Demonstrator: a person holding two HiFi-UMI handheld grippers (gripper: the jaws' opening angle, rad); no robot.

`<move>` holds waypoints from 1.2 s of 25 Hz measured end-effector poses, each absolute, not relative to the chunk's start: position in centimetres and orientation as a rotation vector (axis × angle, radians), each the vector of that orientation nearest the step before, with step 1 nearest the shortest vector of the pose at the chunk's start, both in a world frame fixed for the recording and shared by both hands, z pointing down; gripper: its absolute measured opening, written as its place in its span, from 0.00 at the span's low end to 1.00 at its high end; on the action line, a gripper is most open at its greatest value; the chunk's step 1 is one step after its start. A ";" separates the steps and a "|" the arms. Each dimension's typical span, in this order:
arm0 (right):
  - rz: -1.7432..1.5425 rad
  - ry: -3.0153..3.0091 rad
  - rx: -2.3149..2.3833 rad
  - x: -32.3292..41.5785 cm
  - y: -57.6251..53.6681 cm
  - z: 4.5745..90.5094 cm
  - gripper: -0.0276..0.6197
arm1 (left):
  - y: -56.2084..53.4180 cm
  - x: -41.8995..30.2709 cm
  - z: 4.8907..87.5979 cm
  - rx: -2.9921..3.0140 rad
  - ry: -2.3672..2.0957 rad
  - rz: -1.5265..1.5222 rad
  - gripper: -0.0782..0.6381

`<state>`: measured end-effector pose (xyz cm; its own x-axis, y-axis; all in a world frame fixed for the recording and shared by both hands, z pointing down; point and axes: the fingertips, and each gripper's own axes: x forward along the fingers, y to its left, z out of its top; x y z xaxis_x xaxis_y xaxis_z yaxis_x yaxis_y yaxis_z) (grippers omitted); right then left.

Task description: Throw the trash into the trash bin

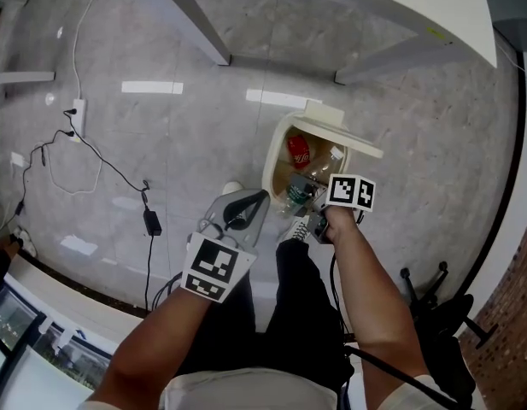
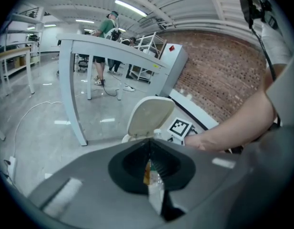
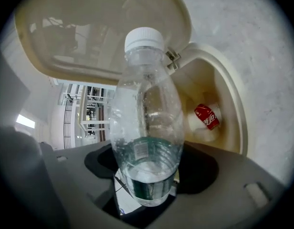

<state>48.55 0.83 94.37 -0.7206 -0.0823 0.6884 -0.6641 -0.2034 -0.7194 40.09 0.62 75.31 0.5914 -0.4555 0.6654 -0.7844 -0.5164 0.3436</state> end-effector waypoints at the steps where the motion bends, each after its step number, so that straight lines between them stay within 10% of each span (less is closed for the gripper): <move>1: 1.972 -1.680 0.895 48.7 0.3 94.4 0.55 | 0.4 40.1 75.5 2.181 -0.985 0.671 0.12; 30: 1.935 -1.640 1.013 51.3 -0.3 95.7 0.59 | 0.4 41.5 76.8 2.115 -0.969 0.689 0.12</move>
